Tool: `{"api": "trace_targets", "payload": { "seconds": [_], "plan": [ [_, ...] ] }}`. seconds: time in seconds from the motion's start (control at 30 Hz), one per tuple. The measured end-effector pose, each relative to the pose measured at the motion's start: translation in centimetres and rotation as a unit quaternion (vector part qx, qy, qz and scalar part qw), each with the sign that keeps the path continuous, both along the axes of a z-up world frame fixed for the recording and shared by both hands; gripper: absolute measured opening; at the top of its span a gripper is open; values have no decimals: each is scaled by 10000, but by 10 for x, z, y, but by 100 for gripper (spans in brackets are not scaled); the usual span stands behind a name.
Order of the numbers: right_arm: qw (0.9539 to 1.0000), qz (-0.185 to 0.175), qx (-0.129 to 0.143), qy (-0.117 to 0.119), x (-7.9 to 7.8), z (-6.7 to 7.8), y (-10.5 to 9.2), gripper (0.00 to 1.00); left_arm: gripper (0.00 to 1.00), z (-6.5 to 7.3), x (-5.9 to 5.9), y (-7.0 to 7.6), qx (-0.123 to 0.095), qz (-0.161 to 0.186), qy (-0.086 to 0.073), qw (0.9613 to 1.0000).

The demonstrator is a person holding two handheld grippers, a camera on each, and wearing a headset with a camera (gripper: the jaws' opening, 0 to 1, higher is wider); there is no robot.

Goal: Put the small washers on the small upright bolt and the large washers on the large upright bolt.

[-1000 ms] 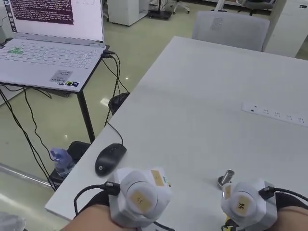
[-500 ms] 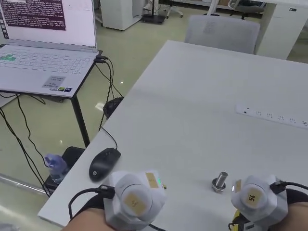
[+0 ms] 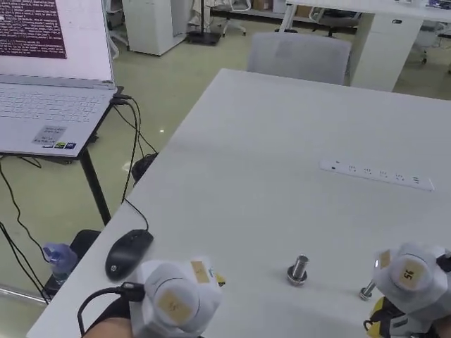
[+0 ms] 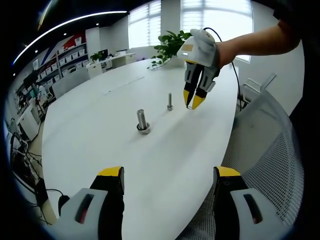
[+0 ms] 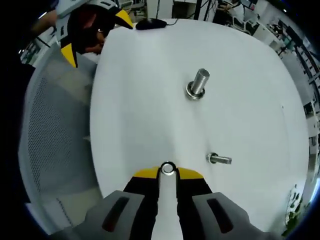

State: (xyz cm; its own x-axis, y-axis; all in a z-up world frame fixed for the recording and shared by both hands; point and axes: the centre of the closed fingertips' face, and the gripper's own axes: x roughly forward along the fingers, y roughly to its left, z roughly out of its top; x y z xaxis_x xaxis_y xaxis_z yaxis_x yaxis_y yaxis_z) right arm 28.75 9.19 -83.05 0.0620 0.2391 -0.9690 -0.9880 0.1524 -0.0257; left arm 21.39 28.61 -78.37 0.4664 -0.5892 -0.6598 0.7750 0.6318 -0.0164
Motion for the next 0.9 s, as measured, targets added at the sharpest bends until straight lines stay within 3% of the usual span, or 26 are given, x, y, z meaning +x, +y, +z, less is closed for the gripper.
{"api": "trace_targets", "payload": {
  "seconds": [0.4, 0.67, 0.9],
  "plan": [
    [9997, -224, 0, -64, 33, 12, -22, 13, 72, 0, 3, -4, 46, 112, 25, 9999],
    [9992, -297, 158, -226, 59, 25, -15, 13, 72, -2, 3, -6, 72, 173, 57, 9998],
    [9990, -268, 209, -303, 73, 29, -7, 13, 72, -2, 3, -6, 84, 207, 72, 9997]
  ]
}}
